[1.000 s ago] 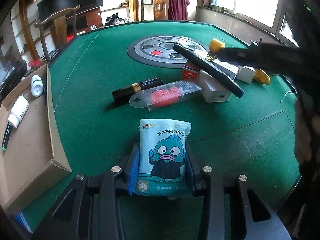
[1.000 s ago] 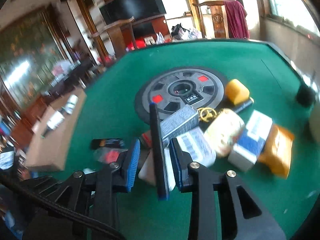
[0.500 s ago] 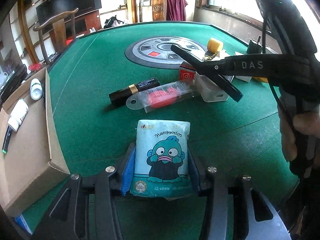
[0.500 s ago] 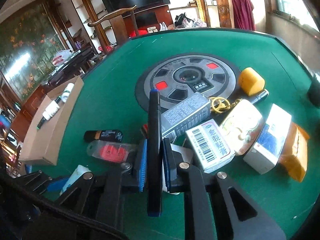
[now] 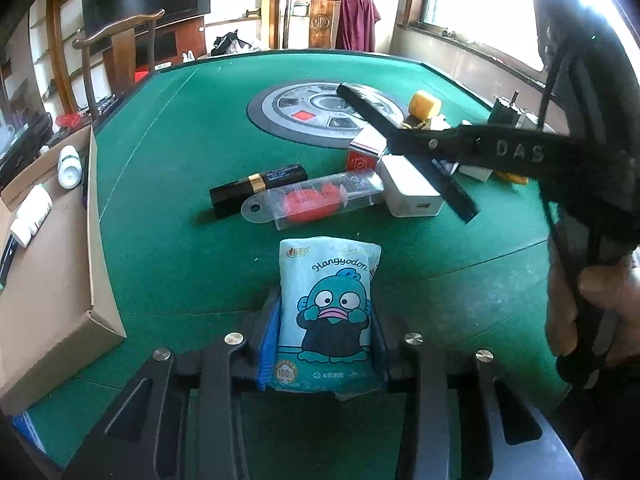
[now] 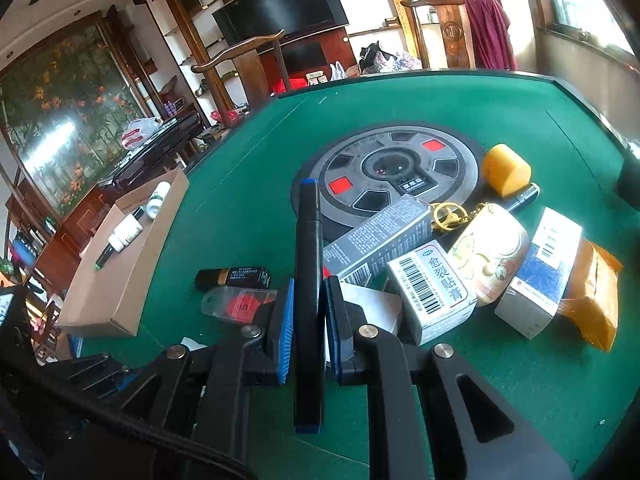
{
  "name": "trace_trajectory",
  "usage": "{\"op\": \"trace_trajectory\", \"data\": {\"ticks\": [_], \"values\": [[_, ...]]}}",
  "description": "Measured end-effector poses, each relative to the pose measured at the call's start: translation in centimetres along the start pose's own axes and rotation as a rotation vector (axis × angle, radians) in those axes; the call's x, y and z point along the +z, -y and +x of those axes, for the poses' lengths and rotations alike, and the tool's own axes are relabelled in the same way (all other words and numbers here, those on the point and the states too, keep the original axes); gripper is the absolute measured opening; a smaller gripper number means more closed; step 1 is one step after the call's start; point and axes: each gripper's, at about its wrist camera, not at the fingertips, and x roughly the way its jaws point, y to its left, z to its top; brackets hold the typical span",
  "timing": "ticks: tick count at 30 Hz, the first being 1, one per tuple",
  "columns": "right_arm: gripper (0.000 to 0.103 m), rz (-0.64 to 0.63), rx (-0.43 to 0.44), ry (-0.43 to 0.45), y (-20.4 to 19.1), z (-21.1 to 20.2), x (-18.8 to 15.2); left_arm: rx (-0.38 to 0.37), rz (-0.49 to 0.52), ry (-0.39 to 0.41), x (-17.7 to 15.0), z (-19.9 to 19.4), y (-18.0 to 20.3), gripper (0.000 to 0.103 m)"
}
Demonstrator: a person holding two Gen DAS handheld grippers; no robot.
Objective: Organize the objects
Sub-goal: 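Grasp blue Hangyodon diaper pack with left tool while right tool grasps blue-capped black marker, then carry diaper pack and marker into cardboard box and open both tools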
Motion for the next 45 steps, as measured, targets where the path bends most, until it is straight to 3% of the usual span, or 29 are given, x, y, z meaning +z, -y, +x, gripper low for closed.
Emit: {"op": "trace_trajectory", "data": {"ticks": [15, 24, 28, 36, 45], "values": [[0.012, 0.004, 0.069, 0.027, -0.7, -0.3, -0.1, -0.04, -0.074, 0.086, 1.0, -3.6, -2.6, 0.034], [0.012, 0.074, 0.13, 0.023, -2.0, -0.7, -1.1, -0.056, -0.128, 0.164, 1.6, -6.5, -5.3, 0.034], [0.012, 0.08, 0.184, 0.009, -4.3, -0.8, -1.4, -0.055, -0.167, 0.192, 1.4, -8.0, -7.6, 0.034], [0.012, -0.035, 0.244, -0.038, -11.1, -0.3, -1.0, -0.042, -0.267, 0.228, 0.0, -9.7, -12.9, 0.034], [0.012, -0.06, 0.288, -0.171, -16.1, 3.4, 0.0, 0.059, -0.307, 0.229, -0.1, -12.5, -19.6, 0.034]]}}
